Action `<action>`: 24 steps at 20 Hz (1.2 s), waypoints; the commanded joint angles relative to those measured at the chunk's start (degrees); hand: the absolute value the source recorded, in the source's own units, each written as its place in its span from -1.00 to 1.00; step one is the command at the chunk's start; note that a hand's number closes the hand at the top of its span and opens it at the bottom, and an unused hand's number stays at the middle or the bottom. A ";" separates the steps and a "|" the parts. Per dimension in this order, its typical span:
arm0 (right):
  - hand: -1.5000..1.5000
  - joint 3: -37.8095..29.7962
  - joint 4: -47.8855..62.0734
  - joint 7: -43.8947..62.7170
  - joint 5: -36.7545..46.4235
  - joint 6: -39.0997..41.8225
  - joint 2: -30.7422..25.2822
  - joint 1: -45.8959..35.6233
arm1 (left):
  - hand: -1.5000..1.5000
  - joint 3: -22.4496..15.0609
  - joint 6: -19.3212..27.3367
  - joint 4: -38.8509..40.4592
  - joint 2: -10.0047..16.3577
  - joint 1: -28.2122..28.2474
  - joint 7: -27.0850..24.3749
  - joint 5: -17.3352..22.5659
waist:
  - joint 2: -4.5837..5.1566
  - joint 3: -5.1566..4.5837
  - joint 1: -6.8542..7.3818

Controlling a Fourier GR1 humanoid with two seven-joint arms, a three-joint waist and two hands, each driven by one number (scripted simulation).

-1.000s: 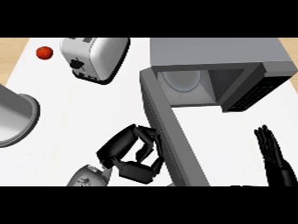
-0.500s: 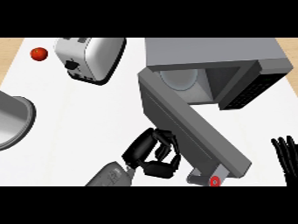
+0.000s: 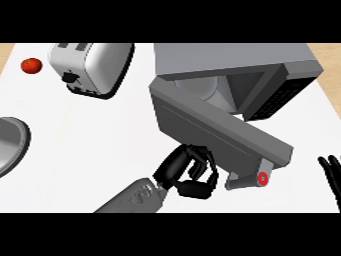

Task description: Pick up the milk, place it into the microwave and close the microwave

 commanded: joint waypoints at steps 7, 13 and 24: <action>-1.00 -0.10 -6.02 5.89 -3.72 3.10 -4.14 -1.66 | 1.00 -3.01 10.40 -2.44 -0.35 -6.57 -3.55 13.86 | 0.78 -0.11 -3.50; -1.00 -1.99 -8.50 8.57 -4.99 2.99 -6.63 -3.59 | 1.00 -1.35 19.12 -2.33 -0.36 -10.47 -2.95 20.43 | 0.96 -0.09 -4.86; 1.00 -11.66 -12.72 8.13 2.36 -0.76 -15.17 -11.88 | -1.00 1.87 26.01 3.71 -0.37 -18.22 0.06 29.07 | 1.97 -0.19 -8.76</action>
